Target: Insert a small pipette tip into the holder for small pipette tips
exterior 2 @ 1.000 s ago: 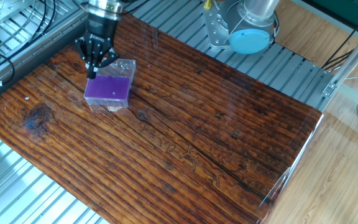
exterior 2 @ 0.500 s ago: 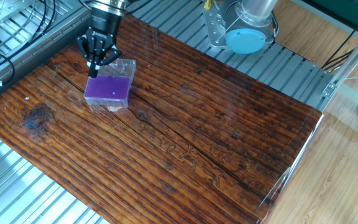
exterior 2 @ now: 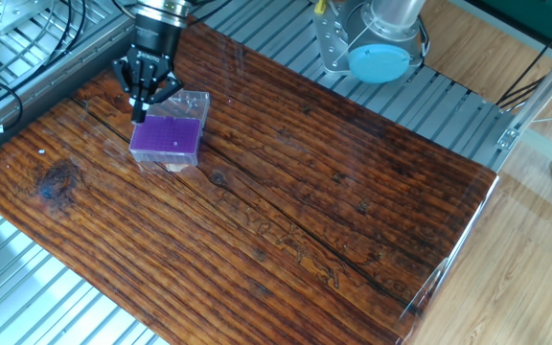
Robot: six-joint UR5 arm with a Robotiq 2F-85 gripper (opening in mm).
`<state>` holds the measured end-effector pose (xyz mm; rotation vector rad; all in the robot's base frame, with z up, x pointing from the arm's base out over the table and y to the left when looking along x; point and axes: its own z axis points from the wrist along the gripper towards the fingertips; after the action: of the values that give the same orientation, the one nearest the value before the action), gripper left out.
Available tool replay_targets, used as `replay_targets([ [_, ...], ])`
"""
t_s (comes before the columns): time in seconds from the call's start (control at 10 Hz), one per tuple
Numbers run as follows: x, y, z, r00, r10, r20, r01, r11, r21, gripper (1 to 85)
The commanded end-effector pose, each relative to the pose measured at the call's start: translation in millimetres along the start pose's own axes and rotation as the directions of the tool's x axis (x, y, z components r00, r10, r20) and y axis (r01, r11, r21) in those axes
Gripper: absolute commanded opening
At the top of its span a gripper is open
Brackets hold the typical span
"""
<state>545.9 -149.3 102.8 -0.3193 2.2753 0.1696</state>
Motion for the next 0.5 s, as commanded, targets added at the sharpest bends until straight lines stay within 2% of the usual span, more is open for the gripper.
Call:
replay_targets([
  [0.0,-1.4,-0.6,-2.0,1.0,-0.001,0.026,0.002,0.999,-0.04,1.0],
  [0.4,3.2,-0.4,-5.8,0.998,-0.003,0.061,0.008,0.997,-0.081,1.0],
])
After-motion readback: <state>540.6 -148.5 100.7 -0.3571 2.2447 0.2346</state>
